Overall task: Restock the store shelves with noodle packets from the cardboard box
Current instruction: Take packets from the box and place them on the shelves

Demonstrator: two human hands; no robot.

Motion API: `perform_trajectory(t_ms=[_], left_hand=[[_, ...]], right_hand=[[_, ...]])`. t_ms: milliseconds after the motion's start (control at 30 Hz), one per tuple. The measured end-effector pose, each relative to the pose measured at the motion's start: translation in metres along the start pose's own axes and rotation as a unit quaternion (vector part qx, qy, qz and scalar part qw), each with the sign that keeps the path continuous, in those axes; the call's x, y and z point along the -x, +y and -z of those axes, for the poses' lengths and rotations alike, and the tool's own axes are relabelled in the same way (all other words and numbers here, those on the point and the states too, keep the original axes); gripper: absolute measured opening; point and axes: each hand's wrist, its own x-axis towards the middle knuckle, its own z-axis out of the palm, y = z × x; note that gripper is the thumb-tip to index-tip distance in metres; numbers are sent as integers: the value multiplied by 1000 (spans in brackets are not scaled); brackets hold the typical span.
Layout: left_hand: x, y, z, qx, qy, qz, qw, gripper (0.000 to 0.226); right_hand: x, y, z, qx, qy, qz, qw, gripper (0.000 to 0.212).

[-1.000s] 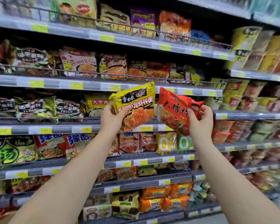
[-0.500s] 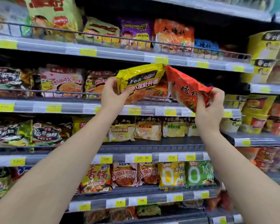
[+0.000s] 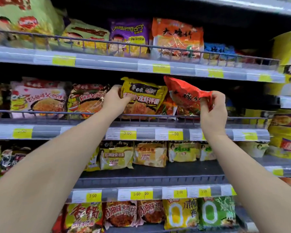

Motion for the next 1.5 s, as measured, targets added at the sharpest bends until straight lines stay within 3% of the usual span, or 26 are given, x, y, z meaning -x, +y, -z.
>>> perform_trajectory(t_ms=[167, 267, 333, 467, 600, 667, 733, 800, 900, 1033, 1100, 1167, 1300, 1500], left_hand=[[-8, 5, -5, -145, 69, -26, 987, 63], [-10, 5, -4, -362, 101, -72, 924, 67], [-11, 3, -4, -437, 90, -79, 891, 60], [-6, 4, -8, -384, 61, -99, 916, 27], [9, 15, -20, -339, 26, -126, 932, 18], [14, 19, -24, -324, 17, -137, 936, 15], [18, 23, -29, -310, 20, -151, 938, 14], [23, 25, -34, -295, 26, -159, 942, 13], [31, 26, -42, -264, 23, -157, 951, 13], [55, 26, -48, -196, 37, -133, 971, 11], [76, 20, -44, -140, 78, -93, 983, 12], [103, 4, -34, -80, 130, -27, 988, 13], [178, -44, -2, -9, 186, 129, 974, 21], [320, -95, 77, 44, 165, 312, 934, 25]], right_hand=[[-20, 13, -12, -51, -9, -52, 997, 22], [-32, 19, -22, -53, -36, -91, 994, 31], [-39, 20, -27, -33, -61, -100, 993, 34], [-53, 19, -44, 18, -99, -155, 983, 39], [-66, 23, -69, 83, -183, -195, 960, 41], [-70, 29, -77, 199, -267, -196, 922, 46], [-69, 34, -78, 338, -332, -195, 859, 58], [-65, 40, -72, 383, -353, -204, 829, 70], [-54, 39, -57, 335, -309, -187, 870, 71], [-16, 10, -40, 208, -170, -28, 963, 39], [14, -5, -42, 98, -158, 36, 982, 28], [48, -20, -49, -2, -183, 47, 982, 23], [134, -51, -62, -131, -282, -9, 950, 13], [264, -108, -57, -204, -430, -76, 876, 12]])
